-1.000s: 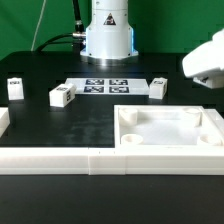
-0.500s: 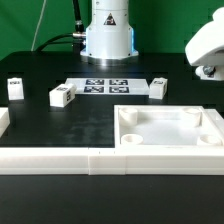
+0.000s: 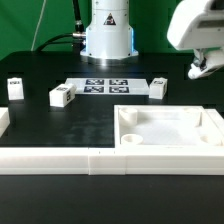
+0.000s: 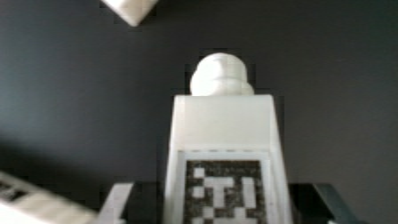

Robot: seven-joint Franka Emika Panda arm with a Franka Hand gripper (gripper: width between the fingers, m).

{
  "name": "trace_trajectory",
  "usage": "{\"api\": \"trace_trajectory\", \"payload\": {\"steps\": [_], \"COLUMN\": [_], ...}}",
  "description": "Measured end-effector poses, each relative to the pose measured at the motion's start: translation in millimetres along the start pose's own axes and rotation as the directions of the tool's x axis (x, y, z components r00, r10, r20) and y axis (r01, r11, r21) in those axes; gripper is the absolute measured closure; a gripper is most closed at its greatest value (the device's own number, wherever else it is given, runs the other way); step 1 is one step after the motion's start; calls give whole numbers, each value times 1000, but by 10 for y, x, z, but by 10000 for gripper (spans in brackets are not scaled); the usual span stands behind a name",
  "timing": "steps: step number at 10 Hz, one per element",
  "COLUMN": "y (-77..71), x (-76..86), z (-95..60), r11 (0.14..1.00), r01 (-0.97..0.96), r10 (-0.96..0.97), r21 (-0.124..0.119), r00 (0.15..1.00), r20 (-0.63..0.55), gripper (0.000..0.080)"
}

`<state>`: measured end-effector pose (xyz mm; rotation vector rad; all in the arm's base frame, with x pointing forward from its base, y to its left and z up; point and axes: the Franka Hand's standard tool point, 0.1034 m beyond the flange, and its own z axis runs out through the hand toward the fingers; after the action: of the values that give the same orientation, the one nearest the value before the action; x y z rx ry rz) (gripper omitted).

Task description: Assemble one leg

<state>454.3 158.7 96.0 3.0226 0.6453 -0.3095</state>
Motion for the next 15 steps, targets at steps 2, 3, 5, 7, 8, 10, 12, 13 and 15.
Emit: {"api": "trace_trajectory", "payload": {"steps": [2, 3, 5, 7, 8, 10, 12, 13, 15], "y": [260, 263, 261, 311, 382, 443, 472, 471, 469], "x": [-52, 12, 2, 41, 105, 309, 510, 517, 511], "z": [-85, -92, -51, -78, -62, -151, -68, -62, -49], "r11": [1000, 1000, 1000, 998, 997, 997, 996, 996, 996], "r01": [10, 5, 9, 19, 26, 30, 50, 50, 51], "r10": [-11, -9, -18, -46, -62, -67, -88, -88, -88], "r21": [-8, -15, -25, -53, -68, -72, -80, -79, -79], "r00": [991, 968, 921, 819, 790, 798, 795, 796, 797], "r20": [-137, -251, -389, -572, -609, -598, -600, -599, -597], "gripper": [509, 509, 509, 509, 509, 509, 508, 508, 508]}}
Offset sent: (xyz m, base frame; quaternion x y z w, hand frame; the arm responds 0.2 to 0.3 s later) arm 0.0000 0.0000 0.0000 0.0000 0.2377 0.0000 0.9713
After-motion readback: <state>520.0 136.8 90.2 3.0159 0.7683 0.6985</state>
